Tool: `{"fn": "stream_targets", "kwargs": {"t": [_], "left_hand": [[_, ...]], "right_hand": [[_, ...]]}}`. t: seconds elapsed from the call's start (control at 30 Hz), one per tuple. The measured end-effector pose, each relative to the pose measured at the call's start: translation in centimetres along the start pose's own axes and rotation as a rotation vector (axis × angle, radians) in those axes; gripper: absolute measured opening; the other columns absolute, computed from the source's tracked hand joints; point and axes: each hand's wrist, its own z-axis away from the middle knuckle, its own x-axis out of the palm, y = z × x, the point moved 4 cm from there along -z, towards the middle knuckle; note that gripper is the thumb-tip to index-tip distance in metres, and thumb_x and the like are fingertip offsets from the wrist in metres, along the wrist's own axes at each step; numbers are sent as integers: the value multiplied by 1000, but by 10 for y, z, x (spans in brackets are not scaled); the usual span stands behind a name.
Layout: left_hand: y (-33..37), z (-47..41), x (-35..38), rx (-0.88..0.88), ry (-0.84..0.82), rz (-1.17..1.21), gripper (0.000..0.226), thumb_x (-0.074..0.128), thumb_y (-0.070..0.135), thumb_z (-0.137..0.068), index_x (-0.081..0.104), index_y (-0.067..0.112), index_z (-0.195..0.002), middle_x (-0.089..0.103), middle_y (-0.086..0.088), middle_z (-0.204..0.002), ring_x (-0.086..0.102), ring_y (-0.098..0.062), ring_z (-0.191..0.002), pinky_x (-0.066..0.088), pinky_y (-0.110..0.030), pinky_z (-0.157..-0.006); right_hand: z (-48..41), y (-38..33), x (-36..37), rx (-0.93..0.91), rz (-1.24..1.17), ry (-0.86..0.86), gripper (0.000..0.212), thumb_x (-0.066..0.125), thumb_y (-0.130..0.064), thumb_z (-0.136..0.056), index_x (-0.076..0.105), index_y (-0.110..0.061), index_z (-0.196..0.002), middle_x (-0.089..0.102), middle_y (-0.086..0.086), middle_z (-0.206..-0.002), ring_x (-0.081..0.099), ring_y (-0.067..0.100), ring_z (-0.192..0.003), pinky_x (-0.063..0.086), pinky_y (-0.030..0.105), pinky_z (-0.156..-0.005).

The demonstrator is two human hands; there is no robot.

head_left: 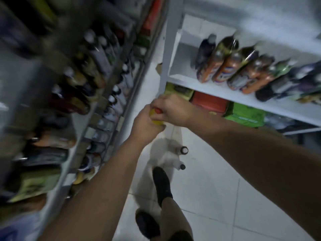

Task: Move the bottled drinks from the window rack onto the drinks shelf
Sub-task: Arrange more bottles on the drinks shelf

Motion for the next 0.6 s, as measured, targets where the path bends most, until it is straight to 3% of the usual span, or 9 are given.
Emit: {"fn": "stream_targets", "kwargs": {"t": [0.07, 0.17, 0.23, 0.3, 0.37, 0.43, 0.5, 0.6], "left_hand": [[68, 37, -60, 49, 81, 70, 64, 77, 30, -52, 51, 36, -110, 67, 8, -99, 67, -14, -91, 55, -33, -75], [171, 102, -150, 163, 218, 151, 57, 80, 28, -49, 55, 29, -101, 69, 13, -82, 69, -6, -78, 54, -24, -60], [238, 152, -207, 293, 274, 180, 49, 85, 22, -54, 62, 27, -97, 72, 13, -80, 69, 1, -73, 54, -17, -60], [301, 202, -259, 419, 311, 212, 44, 86, 27, -59, 67, 26, -99, 76, 8, -88, 72, -5, -80, 57, -22, -68], [353, 249, -306, 499, 374, 289, 37, 84, 30, -63, 71, 25, -97, 78, 4, -89, 74, -12, -84, 58, -26, -71], [397, 291, -345, 557, 458, 357, 23, 80, 28, -66, 75, 23, -88, 78, -1, -87, 74, -20, -84, 61, -36, -76], [427, 323, -376, 601, 525, 337, 19, 79, 30, -68, 75, 19, -83, 77, -6, -86, 74, -23, -82, 60, -41, -78], [449, 357, -405, 644, 663, 239, 33, 80, 34, -67, 73, 12, -90, 76, -8, -86, 71, -15, -74, 58, -32, -69]], "right_hand": [[0, -59, -81, -67, 27, 92, 39, 72, -40, -87, 70, -4, -104, 69, 17, -93, 64, 34, -87, 50, 45, -79], [9, -150, -199, -134, -27, 374, 51, 67, -58, -80, 71, -11, -97, 72, 5, -84, 65, 17, -75, 51, 34, -71], [21, -206, -267, -163, -215, 553, 48, 59, -62, -82, 70, -19, -101, 70, -3, -85, 62, 6, -73, 49, 29, -70], [31, -254, -321, -226, -423, 629, 43, 50, -57, -87, 66, -20, -104, 67, -5, -88, 62, 9, -78, 49, 35, -73], [41, -304, -355, -324, -592, 594, 53, 48, -60, -86, 64, -11, -101, 63, -2, -88, 59, 12, -82, 48, 39, -74], [54, -353, -375, -469, -771, 498, 70, 56, -76, -79, 63, -10, -100, 61, 8, -96, 56, 19, -91, 46, 40, -84], [62, -391, -383, -550, -868, 386, 84, 60, -83, -69, 61, -9, -109, 62, 11, -104, 56, 20, -98, 46, 37, -87], [61, -429, -383, -578, -803, 291, 73, 75, -69, -67, 58, -20, -119, 67, 1, -110, 63, 12, -99, 52, 34, -89]]}}
